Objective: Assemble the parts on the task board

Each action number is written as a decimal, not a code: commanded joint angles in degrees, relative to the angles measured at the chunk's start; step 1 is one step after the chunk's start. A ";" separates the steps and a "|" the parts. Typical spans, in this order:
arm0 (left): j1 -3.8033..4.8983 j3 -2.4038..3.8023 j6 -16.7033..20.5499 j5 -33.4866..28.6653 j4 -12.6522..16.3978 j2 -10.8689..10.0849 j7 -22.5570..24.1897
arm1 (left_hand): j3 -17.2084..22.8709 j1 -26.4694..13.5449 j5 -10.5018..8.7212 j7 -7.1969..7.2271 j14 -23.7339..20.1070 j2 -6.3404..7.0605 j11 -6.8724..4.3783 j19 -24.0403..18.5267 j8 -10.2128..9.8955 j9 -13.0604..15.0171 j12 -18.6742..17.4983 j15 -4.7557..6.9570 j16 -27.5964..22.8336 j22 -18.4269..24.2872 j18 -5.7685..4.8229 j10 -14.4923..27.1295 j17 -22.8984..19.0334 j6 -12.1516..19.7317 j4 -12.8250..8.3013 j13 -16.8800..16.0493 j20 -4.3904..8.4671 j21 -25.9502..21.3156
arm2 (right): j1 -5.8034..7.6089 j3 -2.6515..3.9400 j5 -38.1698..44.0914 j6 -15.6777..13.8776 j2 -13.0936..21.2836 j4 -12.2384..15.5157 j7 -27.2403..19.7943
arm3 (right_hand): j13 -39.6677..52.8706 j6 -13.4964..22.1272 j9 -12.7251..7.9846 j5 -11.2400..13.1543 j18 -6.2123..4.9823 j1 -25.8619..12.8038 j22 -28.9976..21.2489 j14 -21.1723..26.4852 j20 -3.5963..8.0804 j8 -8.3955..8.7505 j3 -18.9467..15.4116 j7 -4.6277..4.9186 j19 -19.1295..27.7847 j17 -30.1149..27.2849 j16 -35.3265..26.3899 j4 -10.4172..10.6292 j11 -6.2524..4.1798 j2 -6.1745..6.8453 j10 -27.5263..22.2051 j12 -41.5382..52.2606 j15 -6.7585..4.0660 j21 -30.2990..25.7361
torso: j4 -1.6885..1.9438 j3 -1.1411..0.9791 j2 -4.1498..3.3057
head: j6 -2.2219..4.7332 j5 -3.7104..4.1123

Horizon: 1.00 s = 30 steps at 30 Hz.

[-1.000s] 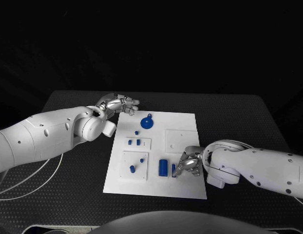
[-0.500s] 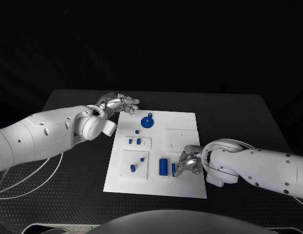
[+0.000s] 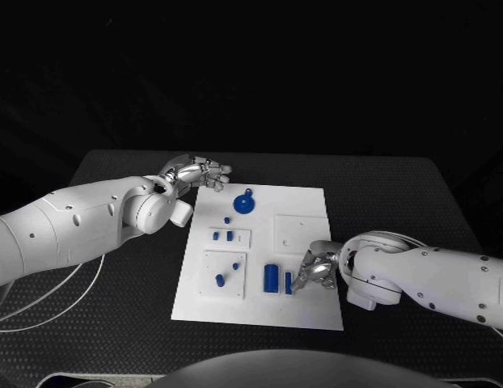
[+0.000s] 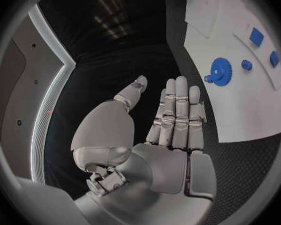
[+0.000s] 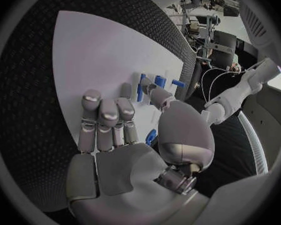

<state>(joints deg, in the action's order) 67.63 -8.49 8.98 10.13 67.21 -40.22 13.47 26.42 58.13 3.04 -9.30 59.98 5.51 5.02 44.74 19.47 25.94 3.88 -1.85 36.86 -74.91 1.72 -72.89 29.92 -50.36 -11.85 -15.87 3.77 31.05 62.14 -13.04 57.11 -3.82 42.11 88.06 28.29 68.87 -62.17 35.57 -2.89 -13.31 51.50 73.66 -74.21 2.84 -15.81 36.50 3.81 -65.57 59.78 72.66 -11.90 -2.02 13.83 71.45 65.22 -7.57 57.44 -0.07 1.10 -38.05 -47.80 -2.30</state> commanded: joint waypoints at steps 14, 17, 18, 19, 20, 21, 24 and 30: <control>0.06 0.03 -0.07 -0.75 -1.88 1.50 1.60 | 0.02 -0.60 0.20 0.12 0.19 0.03 0.02 0.23 0.22 -0.08 0.15 -0.17 -0.40 -0.90 0.04 0.35 0.16 0.32 0.50 -0.08 -0.11 -0.25 | 4.95 3.76 -21.12 -8.10 3.50 -5.20 -21.48 | -0.78 3.68 -0.41 -3.38 -1.69 -3.22 -0.18 0.91 -0.09 1.75 -5.20 1.50 1.23 0.16 -0.62 0.15 0.90 -1.06 -2.50 -1.34 0.38 -0.60 | -0.76 -0.03 0.77 | 5.75 1.22; 0.09 0.05 -0.07 -1.97 -2.75 1.70 1.42 | 0.01 -0.60 0.20 0.13 0.20 0.05 0.01 0.23 0.23 -0.08 0.15 -0.17 -0.41 -0.90 0.04 0.35 0.17 0.31 0.50 -0.08 -0.11 -0.26 | 5.30 5.07 -26.57 -7.46 1.97 -10.50 -26.01 | -1.48 4.16 -0.43 -4.26 -1.69 -2.21 -0.29 1.35 -0.18 1.97 -5.43 1.65 1.79 0.02 -1.13 -1.03 1.04 -2.92 -3.50 -2.30 0.49 -1.00 | -0.88 0.01 1.29 | 7.21 1.42; 0.25 0.06 -0.26 -5.27 -3.39 2.17 0.84 | 0.00 -0.60 0.19 0.13 0.20 0.07 0.01 0.23 0.23 -0.07 0.16 -0.17 -0.42 -0.91 0.04 0.34 0.18 0.30 0.49 -0.08 -0.11 -0.26 | 5.44 5.62 -27.37 -6.32 1.17 -13.26 -26.82 | -1.57 4.42 -0.44 -4.99 -1.69 -1.76 -0.32 1.51 -0.30 2.09 -5.79 1.68 2.01 -0.02 -1.31 -1.93 1.21 -4.31 -3.70 -2.42 0.55 -1.14 | -0.88 0.04 1.62 | 8.04 1.55; 0.54 0.06 -0.22 -8.53 -4.01 2.64 0.38 | -0.01 -0.59 0.19 0.13 0.19 0.10 0.00 0.23 0.24 -0.07 0.16 -0.17 -0.43 -0.91 0.04 0.33 0.19 0.30 0.48 -0.09 -0.11 -0.27 | 5.51 6.35 -27.28 -4.97 0.25 -15.82 -28.11 | -1.69 4.67 -0.49 -5.29 -1.69 -1.26 -0.37 1.70 -0.37 2.23 -5.62 1.80 2.21 -0.08 -1.52 -2.39 1.21 -5.02 -3.99 -2.65 0.64 -1.31 | -0.85 0.09 2.01 | 8.61 1.60; 0.65 0.06 -0.22 -9.38 -4.20 2.78 0.31 | -0.02 -0.61 0.18 0.13 0.19 0.15 0.00 0.23 0.24 -0.07 0.17 -0.17 -0.44 -0.92 0.04 0.31 0.20 0.29 0.48 -0.09 -0.11 -0.28 | 5.51 6.58 -27.24 -4.70 -0.08 -16.66 -28.49 | -1.92 5.00 -0.56 -5.28 -1.69 -0.94 -0.44 1.98 -0.51 2.41 -5.52 1.94 2.47 -0.18 -1.82 -2.81 1.32 -5.42 -4.41 -3.06 0.75 -1.52 | -0.84 0.10 2.11 | 8.85 1.60; 0.85 0.06 -0.35 -10.19 -4.58 2.98 0.30 | -0.05 -0.64 0.17 0.14 0.18 0.22 -0.02 0.24 0.27 -0.06 0.20 -0.17 -0.47 -0.92 0.03 0.26 0.23 0.25 0.49 -0.11 -0.12 -0.30 | 5.51 6.94 -27.37 -4.59 -0.91 -18.73 -29.44 | -2.55 5.20 -0.60 -4.47 -1.69 -0.49 -0.56 2.20 -0.74 2.52 -5.01 2.03 2.64 -0.29 -2.13 -3.07 1.41 -6.02 -4.89 -3.89 0.82 -1.77 | -0.82 0.10 2.49 | 9.01 1.58; 1.46 0.08 -0.59 -9.08 -6.39 3.75 0.75 | 0.00 -0.45 0.19 0.18 0.18 0.32 -0.06 0.27 0.31 -0.05 0.21 -0.16 -0.53 -0.96 0.06 0.21 0.30 0.19 0.37 -0.12 -0.09 -0.33 | 5.50 7.81 -30.57 -3.62 -3.02 -23.28 -32.59 | -4.68 5.81 -0.66 -5.28 -1.68 -0.56 -0.84 3.21 -1.58 2.81 -4.96 2.29 3.78 -0.96 -3.52 -3.66 1.65 -6.56 -5.71 -6.18 1.05 -2.71 | -0.83 0.23 3.53 | 10.54 1.32; 2.38 0.10 -1.21 -7.71 -8.77 3.83 2.45 | 0.14 -0.09 0.20 0.23 -2.03 0.40 0.25 -0.12 0.30 -0.10 -0.12 -1.14 -2.86 -1.09 0.18 1.00 -0.19 0.29 0.05 0.08 -0.80 -0.75 | 5.38 9.95 -34.92 -2.48 -7.26 -29.99 -37.67 | -16.68 8.06 -0.47 -7.26 1.26 -0.46 -4.89 16.92 -6.73 3.38 -3.98 4.57 18.62 -8.99 -18.45 -4.30 4.39 -7.17 -16.86 -20.81 5.38 -14.65 | -1.15 0.13 4.72 | 13.04 1.58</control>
<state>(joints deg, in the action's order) 69.82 -8.41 8.93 3.14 58.73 -36.56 14.12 26.39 57.90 3.04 -9.30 58.48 5.74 5.21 44.58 19.47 25.92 3.88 -2.88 34.40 -74.94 1.71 -72.26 29.93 -50.36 -11.58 -15.88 3.35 30.47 67.67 -3.14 27.44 -8.71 35.34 59.26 -3.04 53.88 -54.03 35.02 -9.82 -13.80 50.90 69.40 -59.23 -3.22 -12.62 32.18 7.85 -49.01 51.98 56.40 -16.19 2.02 7.13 56.43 46.51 -3.11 44.50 -0.98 1.31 -34.17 -35.89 -0.81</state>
